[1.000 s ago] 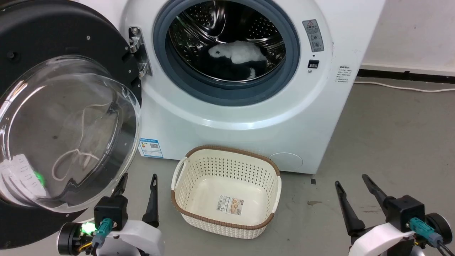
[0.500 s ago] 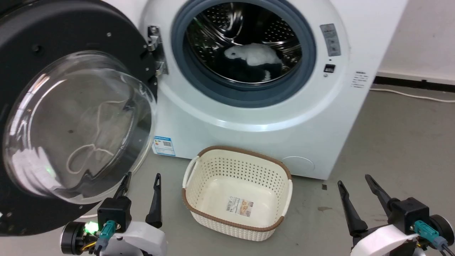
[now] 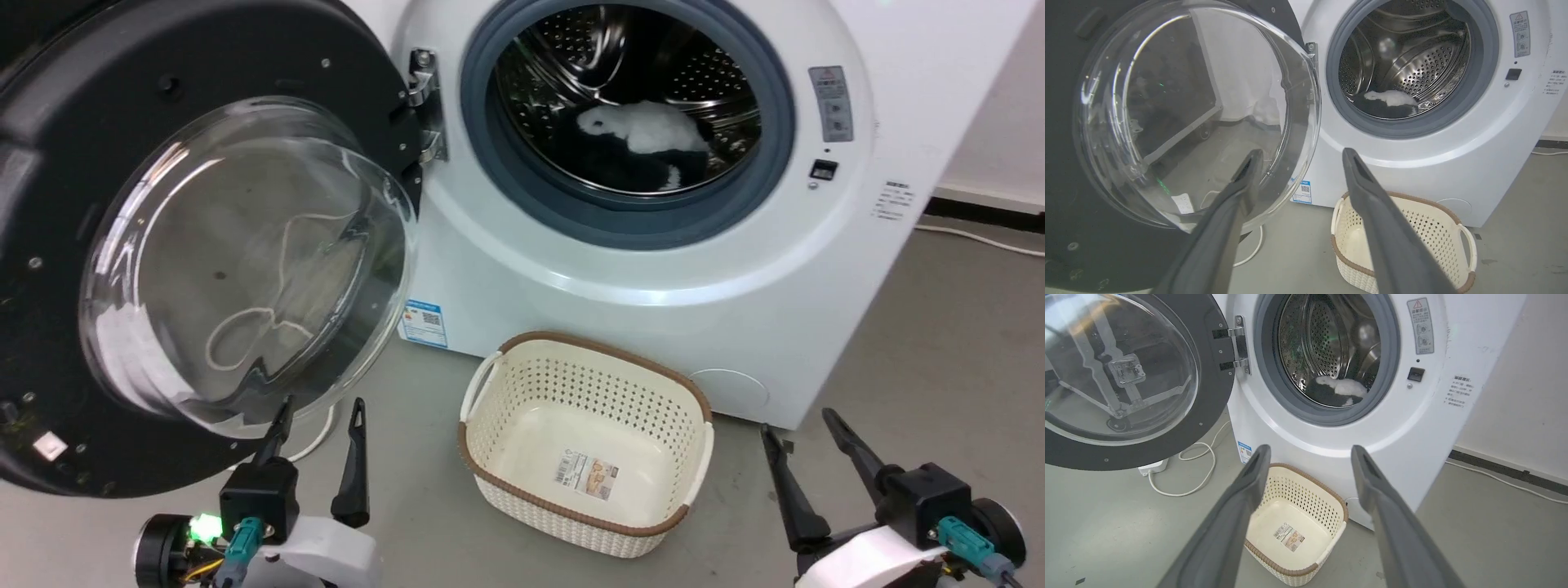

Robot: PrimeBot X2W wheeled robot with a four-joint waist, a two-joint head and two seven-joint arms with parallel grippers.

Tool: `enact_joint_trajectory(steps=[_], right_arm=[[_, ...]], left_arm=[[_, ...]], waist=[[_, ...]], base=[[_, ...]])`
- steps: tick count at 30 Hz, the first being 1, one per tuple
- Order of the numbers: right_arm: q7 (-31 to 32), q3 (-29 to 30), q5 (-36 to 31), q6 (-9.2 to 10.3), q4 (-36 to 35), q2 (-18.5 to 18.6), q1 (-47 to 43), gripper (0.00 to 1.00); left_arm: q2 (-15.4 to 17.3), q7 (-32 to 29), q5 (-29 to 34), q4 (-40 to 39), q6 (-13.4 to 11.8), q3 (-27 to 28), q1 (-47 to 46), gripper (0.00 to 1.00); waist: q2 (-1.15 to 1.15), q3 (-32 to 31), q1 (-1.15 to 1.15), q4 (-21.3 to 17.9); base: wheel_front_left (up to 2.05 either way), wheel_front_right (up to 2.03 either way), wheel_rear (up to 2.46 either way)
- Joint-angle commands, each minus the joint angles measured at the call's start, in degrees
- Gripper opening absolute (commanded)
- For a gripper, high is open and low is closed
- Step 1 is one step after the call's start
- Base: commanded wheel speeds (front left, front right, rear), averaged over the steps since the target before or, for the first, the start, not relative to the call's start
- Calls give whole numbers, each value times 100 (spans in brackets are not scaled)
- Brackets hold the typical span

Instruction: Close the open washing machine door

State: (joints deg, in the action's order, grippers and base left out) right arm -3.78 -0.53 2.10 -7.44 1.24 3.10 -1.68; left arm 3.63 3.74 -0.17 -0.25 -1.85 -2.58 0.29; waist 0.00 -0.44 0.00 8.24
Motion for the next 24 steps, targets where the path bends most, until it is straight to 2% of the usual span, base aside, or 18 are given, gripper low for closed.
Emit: enact_joint_trajectory(steps=[1, 24], right_arm=[[-72, -38, 23, -1, 22, -7, 45, 100], [-347, -431, 60, -2, 179, 38, 200, 100]], left_arm=[[39, 76, -5, -51, -39, 4, 75, 100], [99, 351, -18, -287, -276, -62, 242, 100]], waist=[[0, 11, 0, 51], [0, 52, 0, 623]], base=[[0, 0, 0], [0, 0, 0]])
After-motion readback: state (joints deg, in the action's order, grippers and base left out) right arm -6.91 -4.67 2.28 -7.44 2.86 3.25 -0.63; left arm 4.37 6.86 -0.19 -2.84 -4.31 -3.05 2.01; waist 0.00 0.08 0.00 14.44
